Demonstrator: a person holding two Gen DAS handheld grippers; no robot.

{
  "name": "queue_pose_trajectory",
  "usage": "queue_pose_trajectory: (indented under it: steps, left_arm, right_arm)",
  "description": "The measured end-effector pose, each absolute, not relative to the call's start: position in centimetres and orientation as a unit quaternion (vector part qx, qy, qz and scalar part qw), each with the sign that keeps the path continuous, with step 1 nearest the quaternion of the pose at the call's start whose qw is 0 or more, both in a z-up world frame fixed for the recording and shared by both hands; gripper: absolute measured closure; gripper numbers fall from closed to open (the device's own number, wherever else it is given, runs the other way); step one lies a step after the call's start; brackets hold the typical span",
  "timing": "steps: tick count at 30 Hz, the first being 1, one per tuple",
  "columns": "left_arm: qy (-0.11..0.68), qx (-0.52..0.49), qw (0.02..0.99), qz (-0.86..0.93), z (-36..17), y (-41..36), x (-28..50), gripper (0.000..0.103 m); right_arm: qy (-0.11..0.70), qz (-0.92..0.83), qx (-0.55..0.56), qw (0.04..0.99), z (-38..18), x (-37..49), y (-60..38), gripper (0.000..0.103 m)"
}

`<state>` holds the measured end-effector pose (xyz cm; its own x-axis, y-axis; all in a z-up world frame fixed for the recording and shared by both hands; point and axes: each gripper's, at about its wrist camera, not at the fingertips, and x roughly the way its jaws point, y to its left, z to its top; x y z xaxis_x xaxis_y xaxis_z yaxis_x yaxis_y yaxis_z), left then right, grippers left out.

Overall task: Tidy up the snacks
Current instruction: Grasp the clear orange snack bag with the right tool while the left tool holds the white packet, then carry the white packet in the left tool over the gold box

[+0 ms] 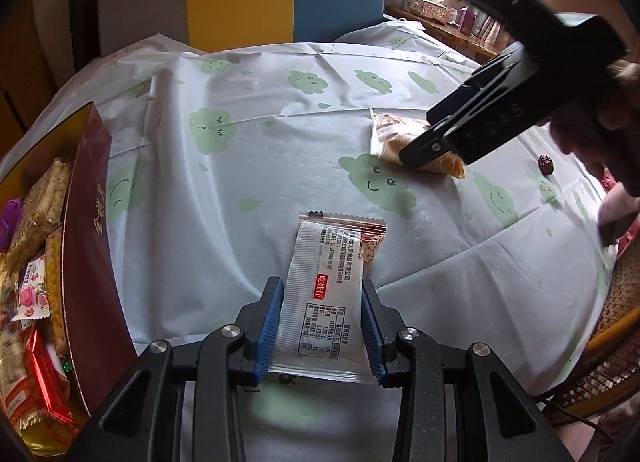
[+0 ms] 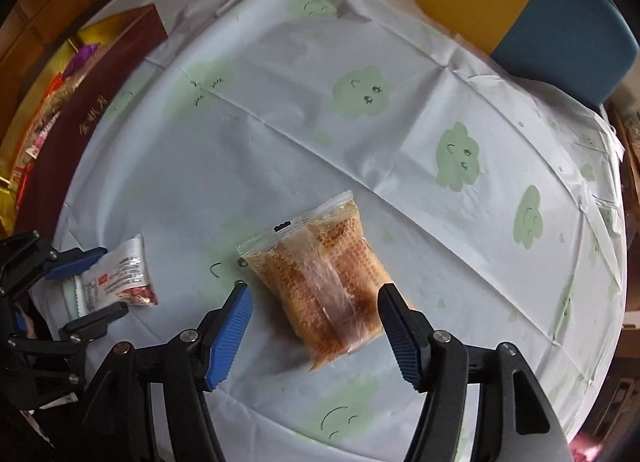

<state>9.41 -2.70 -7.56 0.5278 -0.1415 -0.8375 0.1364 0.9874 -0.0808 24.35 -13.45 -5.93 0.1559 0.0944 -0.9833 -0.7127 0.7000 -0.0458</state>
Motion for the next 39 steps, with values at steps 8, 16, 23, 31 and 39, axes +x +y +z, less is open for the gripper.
queue_pose_trajectory:
  steps: [8, 16, 23, 31, 39]
  left_arm:
    - [0.477, -0.007, 0.875, -0.079, -7.6, -2.6, 9.4, 0.063]
    - [0.479, -0.010, 0.874, -0.076, -7.5, -2.6, 9.4, 0.063]
    - [0.478, -0.011, 0.875, -0.076, -7.5, -2.6, 9.5, 0.063]
    - [0.472, -0.001, 0.879, -0.068, -7.5, -3.0, 9.2, 0.066]
    - [0.463, -0.008, 0.885, -0.041, -6.4, -2.7, 8.6, 0.069]
  right_arm:
    - [0.586, 0.283, -0.263, 0.712, -7.1, 25.5, -13.5, 0.033]
    - [0.594, 0.298, -0.246, 0.706, -6.9, 25.5, -15.3, 0.032]
    - [0.601, 0.279, -0.219, 0.716, -8.3, 26.6, -16.3, 0.040]
    - [0.588, 0.239, -0.194, 0.748, -8.2, 21.7, -18.5, 0.040]
    - [0.567, 0.234, -0.175, 0.771, -8.5, 21.3, -20.8, 0.040]
